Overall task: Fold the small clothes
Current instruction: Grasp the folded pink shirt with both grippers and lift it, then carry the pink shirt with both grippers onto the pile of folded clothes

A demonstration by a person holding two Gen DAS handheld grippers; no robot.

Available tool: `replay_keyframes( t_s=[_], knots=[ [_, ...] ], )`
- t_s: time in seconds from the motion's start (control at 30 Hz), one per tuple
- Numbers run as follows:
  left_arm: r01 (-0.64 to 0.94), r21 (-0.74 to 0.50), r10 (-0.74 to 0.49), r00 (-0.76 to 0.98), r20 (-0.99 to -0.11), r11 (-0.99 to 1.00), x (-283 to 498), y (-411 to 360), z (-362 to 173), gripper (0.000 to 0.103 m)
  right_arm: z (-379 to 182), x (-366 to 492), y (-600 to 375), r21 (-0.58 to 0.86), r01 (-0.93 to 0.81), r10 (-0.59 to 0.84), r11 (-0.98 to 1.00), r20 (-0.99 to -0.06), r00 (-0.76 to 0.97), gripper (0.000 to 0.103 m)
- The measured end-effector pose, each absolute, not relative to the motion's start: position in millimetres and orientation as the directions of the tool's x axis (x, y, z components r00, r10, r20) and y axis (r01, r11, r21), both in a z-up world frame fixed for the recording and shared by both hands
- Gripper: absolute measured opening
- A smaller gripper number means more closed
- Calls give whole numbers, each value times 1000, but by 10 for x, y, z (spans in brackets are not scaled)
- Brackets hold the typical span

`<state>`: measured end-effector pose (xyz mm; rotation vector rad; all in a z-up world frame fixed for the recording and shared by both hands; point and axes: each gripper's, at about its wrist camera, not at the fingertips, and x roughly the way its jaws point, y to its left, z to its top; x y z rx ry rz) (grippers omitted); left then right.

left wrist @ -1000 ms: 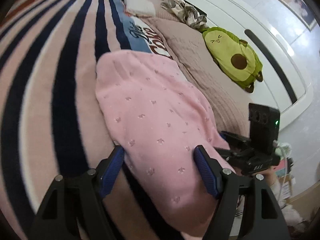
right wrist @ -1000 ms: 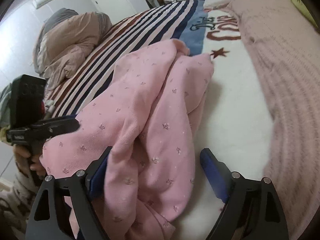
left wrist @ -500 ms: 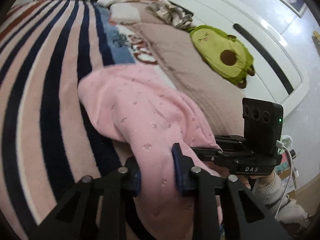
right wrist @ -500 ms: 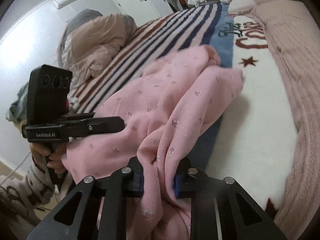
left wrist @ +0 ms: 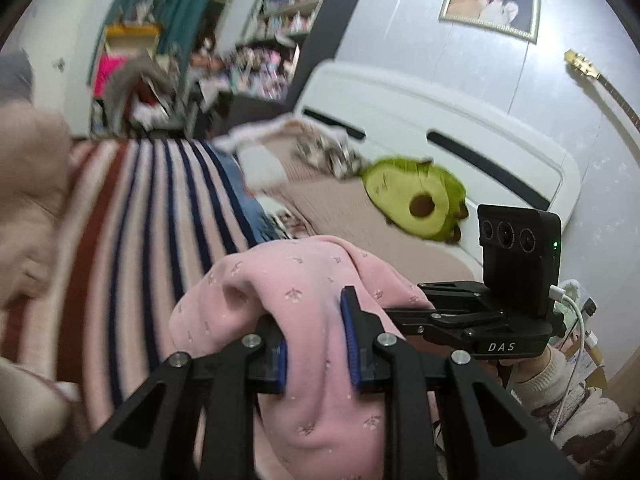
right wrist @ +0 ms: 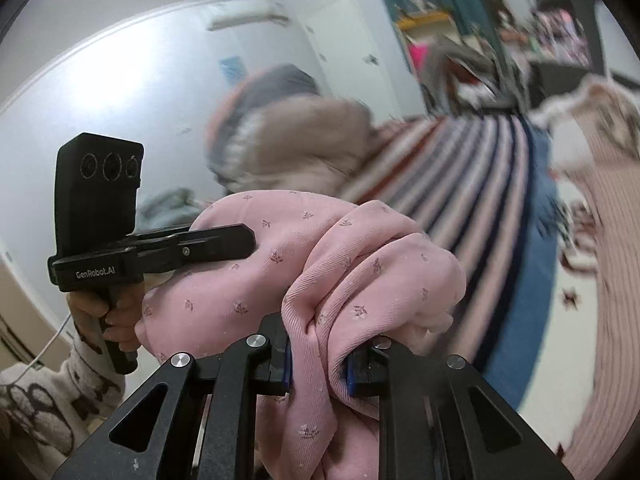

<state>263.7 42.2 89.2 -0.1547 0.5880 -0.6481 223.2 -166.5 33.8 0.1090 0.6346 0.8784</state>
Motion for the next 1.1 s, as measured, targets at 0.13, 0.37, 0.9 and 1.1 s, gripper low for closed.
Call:
replay_keyframes(
  t_s=[0.13,0.37,0.9,1.1],
  knots=[
    [482,-241,-538,722,-435,842,2197,1072,1398,19,775,1998,-1131,303,-754,792,584,-419,445,13],
    [333,-160,-369,819,-440,929,1722,2252,1954,19,1243,1837,90,282,-863,882,419,-354,312,13],
    [91,-316,-259,798,-545,945,1648,4269,1291,30,930,2233,1960,405,-876,876,261,-481,39,14],
    [36,-359,-248,787,-565,933,1697,4521,942,55,631,2403,2159,442,-853,845,276,-535,-3,24]
  ],
)
